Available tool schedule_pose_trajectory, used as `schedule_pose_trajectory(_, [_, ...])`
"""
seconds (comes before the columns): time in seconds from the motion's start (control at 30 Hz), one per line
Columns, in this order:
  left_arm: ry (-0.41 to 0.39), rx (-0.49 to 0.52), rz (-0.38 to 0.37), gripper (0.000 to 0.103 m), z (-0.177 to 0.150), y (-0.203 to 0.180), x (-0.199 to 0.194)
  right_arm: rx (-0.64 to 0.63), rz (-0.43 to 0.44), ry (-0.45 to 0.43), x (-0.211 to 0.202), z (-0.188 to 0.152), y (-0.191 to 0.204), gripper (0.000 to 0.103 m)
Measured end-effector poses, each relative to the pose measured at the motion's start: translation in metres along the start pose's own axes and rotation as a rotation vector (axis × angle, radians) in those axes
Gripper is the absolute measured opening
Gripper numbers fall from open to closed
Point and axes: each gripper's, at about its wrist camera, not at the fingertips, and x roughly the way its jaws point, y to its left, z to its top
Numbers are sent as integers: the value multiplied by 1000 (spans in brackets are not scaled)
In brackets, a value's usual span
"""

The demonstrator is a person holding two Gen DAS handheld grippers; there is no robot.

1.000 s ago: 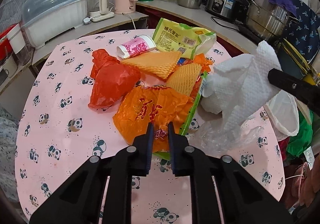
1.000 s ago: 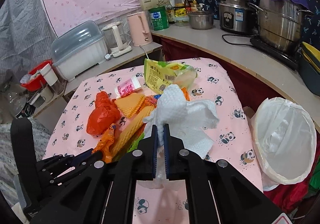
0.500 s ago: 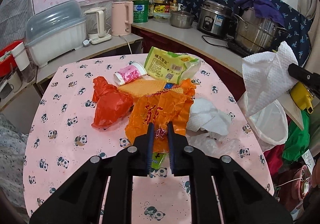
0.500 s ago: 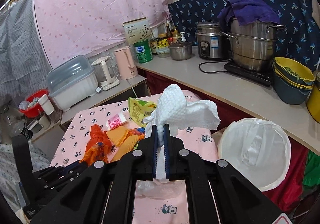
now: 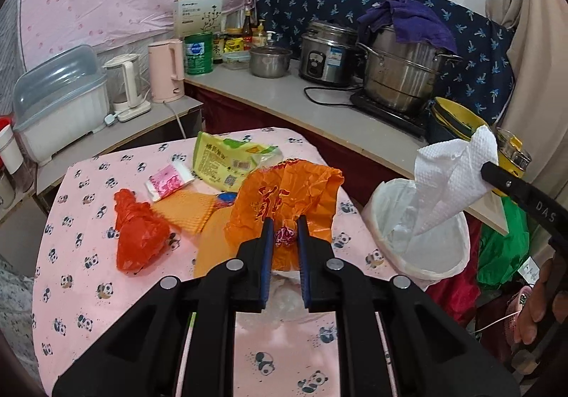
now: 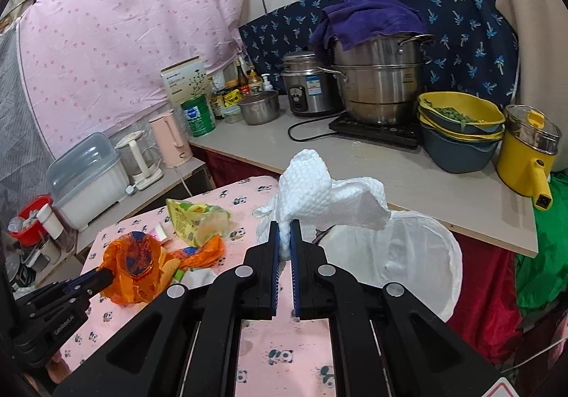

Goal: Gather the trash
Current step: 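Carry the tissue with the right gripper while the left carries the orange bag into the bin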

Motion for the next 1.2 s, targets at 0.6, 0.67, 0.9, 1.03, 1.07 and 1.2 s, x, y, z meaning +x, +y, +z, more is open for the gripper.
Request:
schedule_pose_trajectory(0.6, [102,190,-288,13,16,-158,97,141,-194,101,52,-23,-124,6])
schedule_pose_trajectory(0.67, [111,201,-305,13,16,-169,109,152,-202,115,60,-25,-132,6])
schedule_pose_trajectory(0.9, [159,214,-345,14,14,-192,146,192,-202,153,83,-30,-150,10])
schedule_pose_trajectory(1.03, [148,191,-330,38,18,-191,149,189,-210,136,82,-28,-148,29])
schedule_pose_trajectory(1.07, [140,184,-326,46,19,-190,149,190,-210,128,80,-26,-148,35])
schedule_pose_trajectory(1.2, [114,172,-290,52,23,-183,144,184,-207,98,71,-19,-143,38])
